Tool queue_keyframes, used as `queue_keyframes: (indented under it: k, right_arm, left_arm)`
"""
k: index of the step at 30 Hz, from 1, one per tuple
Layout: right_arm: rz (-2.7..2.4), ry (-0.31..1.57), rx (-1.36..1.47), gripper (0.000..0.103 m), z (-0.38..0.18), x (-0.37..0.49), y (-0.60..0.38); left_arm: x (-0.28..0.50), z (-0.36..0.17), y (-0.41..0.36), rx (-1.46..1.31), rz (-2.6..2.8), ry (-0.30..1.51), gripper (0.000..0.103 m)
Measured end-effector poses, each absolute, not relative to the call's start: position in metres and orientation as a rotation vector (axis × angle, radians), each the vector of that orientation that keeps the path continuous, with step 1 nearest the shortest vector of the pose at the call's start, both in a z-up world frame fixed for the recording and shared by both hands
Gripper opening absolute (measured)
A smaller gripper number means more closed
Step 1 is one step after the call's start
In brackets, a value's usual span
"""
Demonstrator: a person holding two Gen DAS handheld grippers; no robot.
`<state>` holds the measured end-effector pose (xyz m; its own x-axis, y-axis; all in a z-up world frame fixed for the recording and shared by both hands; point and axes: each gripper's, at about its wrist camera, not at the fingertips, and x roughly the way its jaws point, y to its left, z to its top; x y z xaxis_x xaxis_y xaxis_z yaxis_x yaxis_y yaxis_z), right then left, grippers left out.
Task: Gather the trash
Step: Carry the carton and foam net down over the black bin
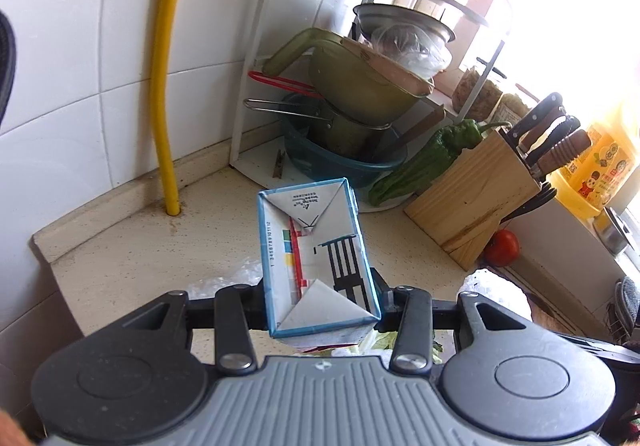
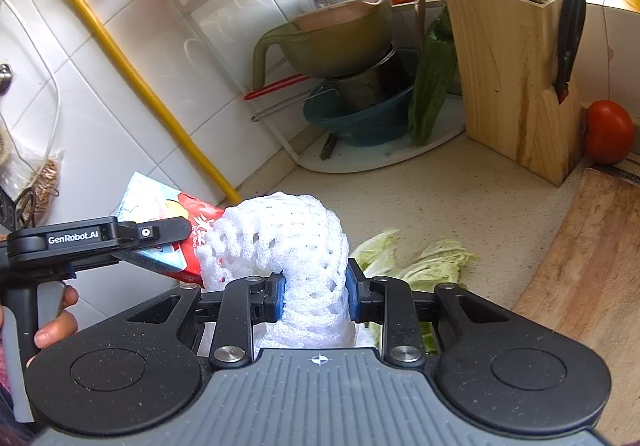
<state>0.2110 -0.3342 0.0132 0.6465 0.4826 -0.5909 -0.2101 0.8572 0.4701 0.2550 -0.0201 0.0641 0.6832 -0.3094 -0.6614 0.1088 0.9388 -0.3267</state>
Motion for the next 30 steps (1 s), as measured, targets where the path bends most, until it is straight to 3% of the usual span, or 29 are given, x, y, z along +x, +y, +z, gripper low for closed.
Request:
queue_keyframes:
  k: [30]
  right_arm:
    - [0.8, 0.812, 0.208, 0.035, 0.048, 0.212, -0.128]
  left_arm:
    - [0.126, 0.065, 0.142, -0.419, 0.087, 0.684, 0.039]
